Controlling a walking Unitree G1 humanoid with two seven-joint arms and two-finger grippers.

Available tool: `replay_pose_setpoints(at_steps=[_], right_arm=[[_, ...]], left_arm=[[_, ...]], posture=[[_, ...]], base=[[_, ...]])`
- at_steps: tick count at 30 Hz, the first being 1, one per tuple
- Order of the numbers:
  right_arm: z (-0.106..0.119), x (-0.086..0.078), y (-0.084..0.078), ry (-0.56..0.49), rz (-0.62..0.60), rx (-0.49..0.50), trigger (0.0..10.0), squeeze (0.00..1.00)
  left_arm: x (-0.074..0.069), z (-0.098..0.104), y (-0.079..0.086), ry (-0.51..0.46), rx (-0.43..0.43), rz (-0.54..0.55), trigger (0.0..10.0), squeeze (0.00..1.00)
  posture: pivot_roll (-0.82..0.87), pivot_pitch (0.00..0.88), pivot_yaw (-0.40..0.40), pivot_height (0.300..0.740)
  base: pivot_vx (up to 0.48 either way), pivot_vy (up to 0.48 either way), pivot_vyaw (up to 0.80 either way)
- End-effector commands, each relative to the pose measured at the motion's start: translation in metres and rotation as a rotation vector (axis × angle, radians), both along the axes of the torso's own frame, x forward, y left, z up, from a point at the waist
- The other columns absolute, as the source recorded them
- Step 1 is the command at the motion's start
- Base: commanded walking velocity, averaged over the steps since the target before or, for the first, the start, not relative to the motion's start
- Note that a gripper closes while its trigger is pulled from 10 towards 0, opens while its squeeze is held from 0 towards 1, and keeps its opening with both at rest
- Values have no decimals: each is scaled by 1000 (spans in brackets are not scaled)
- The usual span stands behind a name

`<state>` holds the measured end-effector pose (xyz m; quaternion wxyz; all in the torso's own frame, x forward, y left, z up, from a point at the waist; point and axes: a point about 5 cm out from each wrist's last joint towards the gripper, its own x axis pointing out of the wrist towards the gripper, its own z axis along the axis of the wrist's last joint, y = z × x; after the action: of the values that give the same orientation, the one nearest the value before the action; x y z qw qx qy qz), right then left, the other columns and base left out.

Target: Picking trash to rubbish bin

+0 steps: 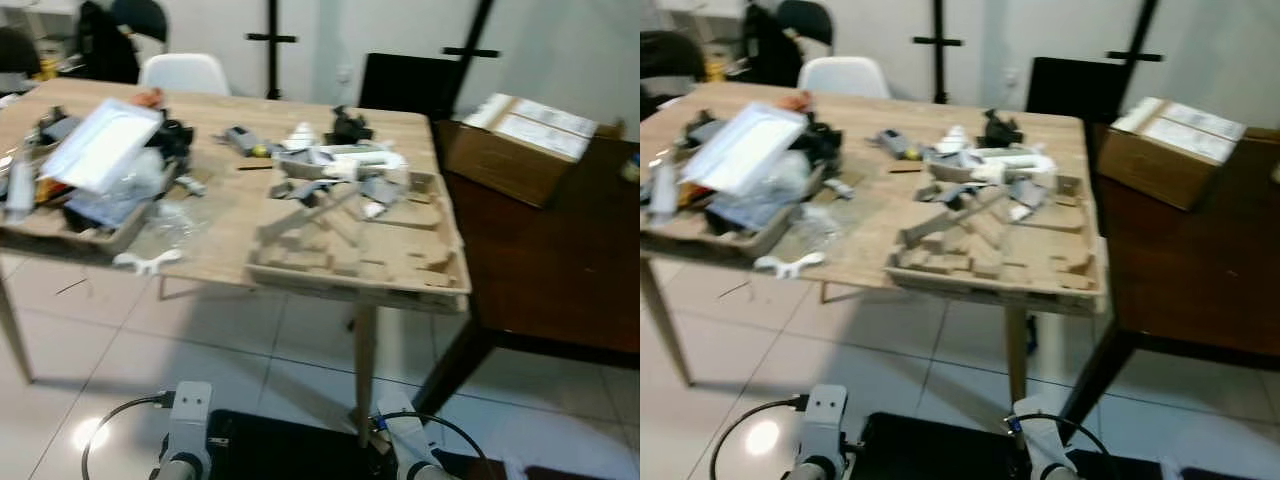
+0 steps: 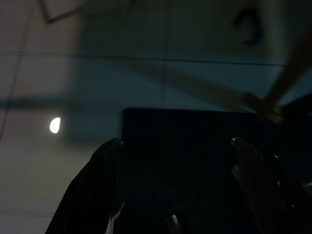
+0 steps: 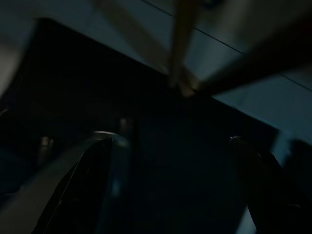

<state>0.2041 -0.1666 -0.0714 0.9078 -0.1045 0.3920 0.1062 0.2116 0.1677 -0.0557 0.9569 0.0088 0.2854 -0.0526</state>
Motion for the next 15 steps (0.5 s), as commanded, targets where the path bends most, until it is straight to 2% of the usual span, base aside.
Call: replay_pose_setpoints(at_steps=[1, 2, 15], right_arm=[[-3, -5, 1, 23, -25, 10, 10000, 0], [-3, -5, 1, 23, -25, 10, 10000, 0], [-2, -3, 1, 11, -26, 6, 10000, 0]], left_arm=[[-6, -4, 1, 26, 5, -5, 10000, 0], [-6, -4, 1, 26, 5, -5, 10000, 0], [-3, -3, 0, 25, 1, -4, 10000, 0]], posture=[[13, 102, 15, 740], [13, 102, 15, 740], [19, 101, 12, 740]], base=[[0, 0, -800], [0, 0, -800], [0, 0, 0]])
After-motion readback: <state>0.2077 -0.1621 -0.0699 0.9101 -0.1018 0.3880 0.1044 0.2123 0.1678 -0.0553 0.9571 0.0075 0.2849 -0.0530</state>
